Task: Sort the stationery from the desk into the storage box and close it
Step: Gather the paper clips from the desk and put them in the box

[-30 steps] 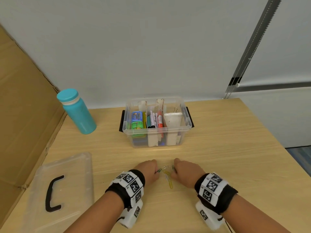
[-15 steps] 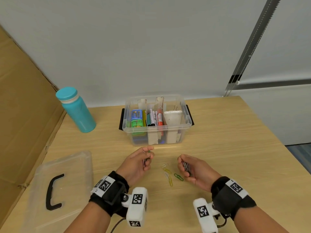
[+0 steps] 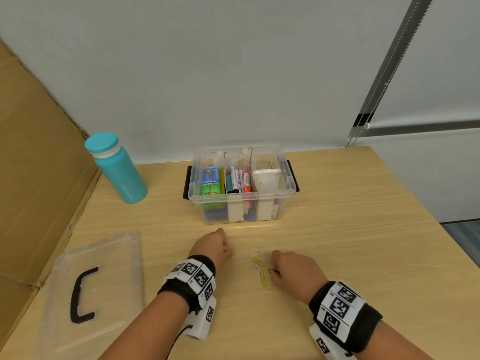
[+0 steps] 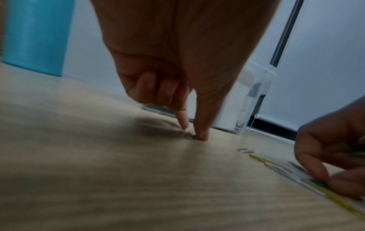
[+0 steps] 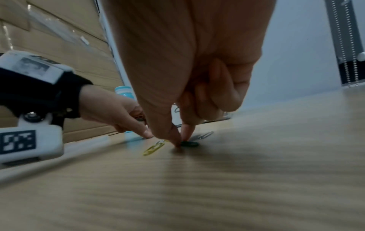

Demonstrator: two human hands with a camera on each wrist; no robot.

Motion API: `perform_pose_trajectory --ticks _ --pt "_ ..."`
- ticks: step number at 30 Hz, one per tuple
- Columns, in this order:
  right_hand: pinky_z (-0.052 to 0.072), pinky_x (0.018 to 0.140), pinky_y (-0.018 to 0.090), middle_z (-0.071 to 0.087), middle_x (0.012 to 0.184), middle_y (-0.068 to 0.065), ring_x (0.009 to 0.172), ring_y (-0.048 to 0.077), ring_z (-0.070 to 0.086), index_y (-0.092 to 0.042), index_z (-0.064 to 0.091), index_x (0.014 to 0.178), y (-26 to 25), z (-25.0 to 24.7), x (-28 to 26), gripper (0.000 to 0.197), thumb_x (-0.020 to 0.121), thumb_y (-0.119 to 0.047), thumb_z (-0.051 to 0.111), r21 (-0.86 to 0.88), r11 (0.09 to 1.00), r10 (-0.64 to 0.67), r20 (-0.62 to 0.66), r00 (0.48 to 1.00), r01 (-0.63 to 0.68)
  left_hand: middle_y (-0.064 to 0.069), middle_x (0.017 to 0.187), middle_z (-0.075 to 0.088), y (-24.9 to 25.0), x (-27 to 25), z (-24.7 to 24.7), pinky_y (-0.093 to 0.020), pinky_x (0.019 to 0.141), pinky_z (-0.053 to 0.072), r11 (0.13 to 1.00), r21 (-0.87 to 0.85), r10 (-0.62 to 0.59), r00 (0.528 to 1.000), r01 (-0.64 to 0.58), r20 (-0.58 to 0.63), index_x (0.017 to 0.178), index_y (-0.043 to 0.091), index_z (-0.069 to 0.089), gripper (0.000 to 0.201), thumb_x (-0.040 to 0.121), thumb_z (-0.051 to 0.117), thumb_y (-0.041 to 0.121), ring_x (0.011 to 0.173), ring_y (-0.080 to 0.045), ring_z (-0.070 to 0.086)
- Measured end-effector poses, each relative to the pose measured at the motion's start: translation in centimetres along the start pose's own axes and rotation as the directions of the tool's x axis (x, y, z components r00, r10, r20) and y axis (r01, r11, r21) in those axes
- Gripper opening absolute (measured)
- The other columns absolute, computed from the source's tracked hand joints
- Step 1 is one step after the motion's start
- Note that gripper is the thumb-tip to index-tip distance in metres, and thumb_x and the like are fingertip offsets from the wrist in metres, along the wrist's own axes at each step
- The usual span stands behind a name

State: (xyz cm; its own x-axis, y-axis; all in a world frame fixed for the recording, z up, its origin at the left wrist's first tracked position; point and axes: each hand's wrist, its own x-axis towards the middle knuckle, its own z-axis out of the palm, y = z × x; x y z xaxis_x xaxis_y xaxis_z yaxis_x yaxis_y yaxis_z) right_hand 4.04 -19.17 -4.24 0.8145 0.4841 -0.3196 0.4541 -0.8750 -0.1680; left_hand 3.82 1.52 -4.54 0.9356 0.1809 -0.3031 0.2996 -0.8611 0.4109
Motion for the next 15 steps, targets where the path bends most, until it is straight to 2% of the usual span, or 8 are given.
perform_pose_trajectory --ticks 4,6,8,10,11,12,13,15 --pt "0.036 0.062 0.031 0.065 0.105 0.01 0.073 0.025 0.052 -0.005 0.046 0.116 -0.8 0.2 0.2 0.031 0.095 -0.026 0.037 -0.079 0.997 0.017 0.066 0.998 -0.011 -0.004 0.1 0.066 0.5 0.6 0.1 -0.028 0.081 0.047 1.0 0.029 0.01 1.0 -0.011 0.026 0.1 0.014 0.056 0.015 0.092 0.053 0.027 0.088 -0.019 0.059" --pt "0.036 0.061 0.03 0.064 0.105 0.011 0.075 0.026 0.053 -0.004 0.047 0.114 -0.7 0.1 0.1 0.032 0.095 -0.028 0.037 -0.082 0.997 -0.008 0.1 0.995 0.016 -0.004 0.099 0.066 0.6 0.7 0.2 -0.029 0.08 0.048 0.997 0.074 0.005 0.999 -0.008 0.04 0.1 0.014 0.057 0.015 0.092 0.051 0.025 0.086 -0.019 0.059" --pt "0.035 0.059 0.029 0.063 0.097 0.008 0.073 0.023 0.049 -0.008 0.048 0.108 -0.5 0.2 0.0 0.03 0.095 -0.032 0.036 -0.06 0.998 -0.027 0.105 0.994 0.034 -0.005 0.099 0.064 0.8 1.0 0.4 -0.031 0.079 0.048 0.984 0.177 0.021 0.999 -0.029 0.047 0.102 0.012 0.057 0.018 0.091 0.048 0.022 0.089 -0.022 0.06" --pt "0.033 0.055 0.029 0.054 0.076 0.0 0.067 0.02 0.045 -0.015 0.044 0.092 0.0 0.3 0.0 0.023 0.097 -0.034 0.033 0.124 0.992 -0.046 0.069 0.997 0.037 -0.007 0.099 0.062 0.8 1.1 0.5 -0.032 0.079 0.048 0.977 0.21 0.04 0.998 -0.05 0.055 0.103 0.01 0.056 0.018 0.091 0.047 0.021 0.091 -0.024 0.06" --pt "0.032 0.055 0.028 0.047 0.069 -0.003 0.064 0.017 0.042 -0.016 0.042 0.084 0.5 0.4 0.1 0.022 0.098 -0.031 0.033 0.316 0.948 -0.044 0.059 0.997 0.024 -0.006 0.096 0.061 0.7 1.1 0.5 -0.03 0.077 0.047 0.985 0.165 0.049 0.997 -0.057 0.055 0.1 0.01 0.055 0.016 0.091 0.048 0.021 0.087 -0.022 0.058" --pt "0.031 0.055 0.028 0.043 0.066 -0.003 0.06 0.015 0.038 -0.016 0.041 0.078 1.1 0.3 0.2 0.023 0.098 -0.024 0.032 0.557 0.831 -0.034 0.06 0.998 -0.005 -0.004 0.09 0.058 0.5 1.0 0.6 -0.026 0.072 0.046 0.995 0.077 0.058 0.997 -0.062 0.054 0.096 0.011 0.053 0.012 0.092 0.049 0.022 0.081 -0.019 0.056" --pt "0.029 0.053 0.028 0.04 0.062 -0.003 0.056 0.014 0.034 -0.016 0.041 0.074 1.7 0.2 0.2 0.026 0.097 -0.018 0.03 0.787 0.616 -0.015 0.072 0.997 -0.047 0.0 0.084 0.055 0.3 0.9 0.5 -0.022 0.067 0.043 0.996 -0.042 0.075 0.996 -0.073 0.048 0.092 0.012 0.051 0.01 0.093 0.05 0.022 0.075 -0.015 0.053" --pt "0.019 0.043 0.025 0.035 0.056 0.0 0.047 0.012 0.025 -0.014 0.043 0.07 2.7 -0.2 -0.1 0.031 0.094 -0.013 0.024 0.991 0.076 -0.023 0.116 0.993 -0.114 0.006 0.079 0.053 -0.1 0.4 0.3 -0.016 0.061 0.037 0.948 -0.305 0.105 0.993 -0.085 0.05 0.089 0.014 0.051 0.011 0.095 0.048 0.023 0.07 -0.009 0.049"
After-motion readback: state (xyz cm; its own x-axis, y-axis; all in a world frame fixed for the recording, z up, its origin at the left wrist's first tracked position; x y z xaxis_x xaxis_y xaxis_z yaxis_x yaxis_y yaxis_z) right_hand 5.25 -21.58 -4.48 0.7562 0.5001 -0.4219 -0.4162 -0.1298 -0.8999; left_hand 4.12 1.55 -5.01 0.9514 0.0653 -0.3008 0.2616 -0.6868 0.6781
